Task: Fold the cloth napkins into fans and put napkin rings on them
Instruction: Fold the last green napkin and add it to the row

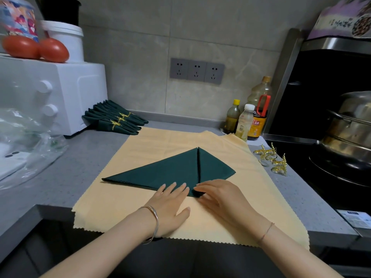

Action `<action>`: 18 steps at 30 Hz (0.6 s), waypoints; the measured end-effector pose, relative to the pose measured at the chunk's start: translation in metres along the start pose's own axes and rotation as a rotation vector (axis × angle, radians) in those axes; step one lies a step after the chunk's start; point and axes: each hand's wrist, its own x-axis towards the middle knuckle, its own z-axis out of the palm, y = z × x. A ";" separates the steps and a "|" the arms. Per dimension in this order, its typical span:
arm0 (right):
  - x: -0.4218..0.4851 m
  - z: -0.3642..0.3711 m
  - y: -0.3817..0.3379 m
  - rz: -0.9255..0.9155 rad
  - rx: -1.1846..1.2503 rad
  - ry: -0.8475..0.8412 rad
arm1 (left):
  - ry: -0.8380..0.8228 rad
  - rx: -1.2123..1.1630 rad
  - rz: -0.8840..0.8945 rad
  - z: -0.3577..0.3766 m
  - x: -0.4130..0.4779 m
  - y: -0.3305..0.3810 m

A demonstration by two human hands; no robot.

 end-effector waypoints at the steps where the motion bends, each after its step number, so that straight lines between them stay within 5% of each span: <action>1: 0.003 0.003 0.000 -0.027 -0.038 0.009 | 0.009 0.000 0.001 0.000 0.000 0.000; 7: 0.016 0.015 -0.002 -0.151 -0.225 0.057 | 0.002 -0.058 0.024 -0.008 0.001 -0.001; 13: -0.004 -0.009 0.012 -0.102 -0.062 0.051 | 0.040 -0.259 0.068 -0.038 0.008 -0.037; 18: -0.037 -0.034 0.037 -0.033 -0.028 0.045 | 0.112 0.099 0.199 -0.045 0.024 -0.073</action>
